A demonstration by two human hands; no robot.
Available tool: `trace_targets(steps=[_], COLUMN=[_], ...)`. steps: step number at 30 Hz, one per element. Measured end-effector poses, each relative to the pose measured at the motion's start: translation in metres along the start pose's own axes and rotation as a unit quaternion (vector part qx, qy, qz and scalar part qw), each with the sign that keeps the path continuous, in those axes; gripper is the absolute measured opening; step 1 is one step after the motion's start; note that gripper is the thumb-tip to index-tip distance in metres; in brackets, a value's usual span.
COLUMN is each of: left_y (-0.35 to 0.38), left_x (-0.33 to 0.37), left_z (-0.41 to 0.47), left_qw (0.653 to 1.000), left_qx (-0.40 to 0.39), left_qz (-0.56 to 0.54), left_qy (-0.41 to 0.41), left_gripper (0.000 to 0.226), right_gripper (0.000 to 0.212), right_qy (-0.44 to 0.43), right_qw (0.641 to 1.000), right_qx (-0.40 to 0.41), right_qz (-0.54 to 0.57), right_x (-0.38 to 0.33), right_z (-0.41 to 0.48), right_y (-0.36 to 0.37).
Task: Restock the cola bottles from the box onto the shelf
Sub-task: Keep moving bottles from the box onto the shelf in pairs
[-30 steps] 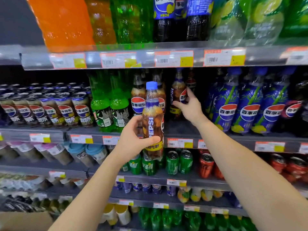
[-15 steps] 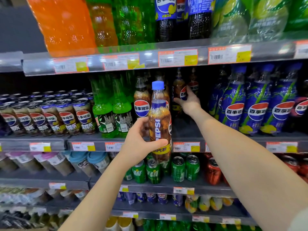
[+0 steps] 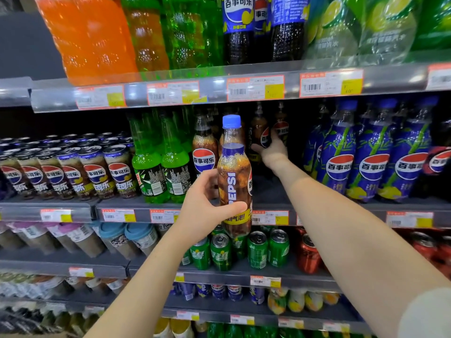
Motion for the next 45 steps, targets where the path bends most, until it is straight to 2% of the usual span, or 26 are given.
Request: trace_targets(steps=[2, 4, 5, 6, 8, 10, 12, 17, 21, 25, 30, 41, 45], left_y=[0.003, 0.008, 0.012, 0.015, 0.024, 0.032, 0.043, 0.066, 0.069, 0.049, 0.043, 0.029, 0.031], left_x=[0.001, 0.003, 0.004, 0.004, 0.006, 0.01, 0.016, 0.036, 0.048, 0.056, 0.065, 0.056, 0.044], left_z=[0.001, 0.004, 0.006, 0.009, 0.015, 0.022, 0.029, 0.038, 0.042, 0.037, 0.03, 0.027, 0.023], left_qw=[1.0, 1.0, 1.0, 1.0, 1.0, 1.0, 1.0, 0.998, 0.994, 0.985, 0.978, 0.981, 0.986], left_qx=[0.0, -0.004, -0.008, -0.011, -0.013, -0.015, -0.023, -0.056, -0.07, -0.028, -0.027, -0.02, -0.028], left_qz=[-0.001, -0.003, -0.004, -0.006, -0.004, 0.003, 0.0, 0.012, 0.082, 0.166, 0.199, 0.185, 0.16], left_qy=[-0.001, -0.003, -0.004, -0.006, -0.009, -0.009, -0.012, 0.007, 0.011, 0.027, 0.048, 0.045, 0.033], left_gripper=[0.069, 0.065, 0.065, 0.065, 0.067, 0.069, 0.071, 0.072, 0.069, 0.068, 0.065, 0.062, 0.063], right_gripper=[0.084, 0.068, 0.059, 0.051, 0.044, 0.042, 0.038, 0.04, 0.048, 0.061, 0.057, 0.063, 0.064], right_qy=[0.008, -0.008, -0.013, -0.008, 0.014, 0.007, -0.009, -0.042, -0.085, -0.071, -0.039, -0.032, -0.026], right_qw=[1.0, 0.998, 0.996, 0.992, 0.972, 0.945, 0.937, 0.95, 0.978, 0.993, 0.998, 0.997, 0.993], right_qx=[0.025, 0.051, 0.039, 0.004, -0.144, -0.28, -0.324, -0.254, -0.156, -0.059, 0.009, 0.071, 0.09], right_qz=[0.003, 0.033, 0.076, 0.127, 0.187, 0.167, 0.132, 0.178, 0.105, 0.078, 0.054, -0.001, -0.075], right_x=[0.0, -0.003, -0.006, -0.01, -0.019, -0.026, -0.026, -0.031, -0.027, -0.017, -0.01, 0.006, 0.012], right_z=[-0.014, -0.037, -0.053, -0.072, -0.115, -0.154, -0.175, -0.168, -0.157, -0.14, -0.115, -0.054, -0.039], right_y=[-0.006, -0.019, -0.027, -0.033, -0.042, -0.052, -0.065, -0.088, -0.099, -0.099, -0.08, -0.071, -0.066])
Point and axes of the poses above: each hand's wrist, its own z-axis towards the middle knuckle, its own y-axis out of the palm, x = y × z, the point moved 7 cm from there along z, towards the middle knuckle, and after that the axes turned 3 degrees about y, right-handed, at the moved point
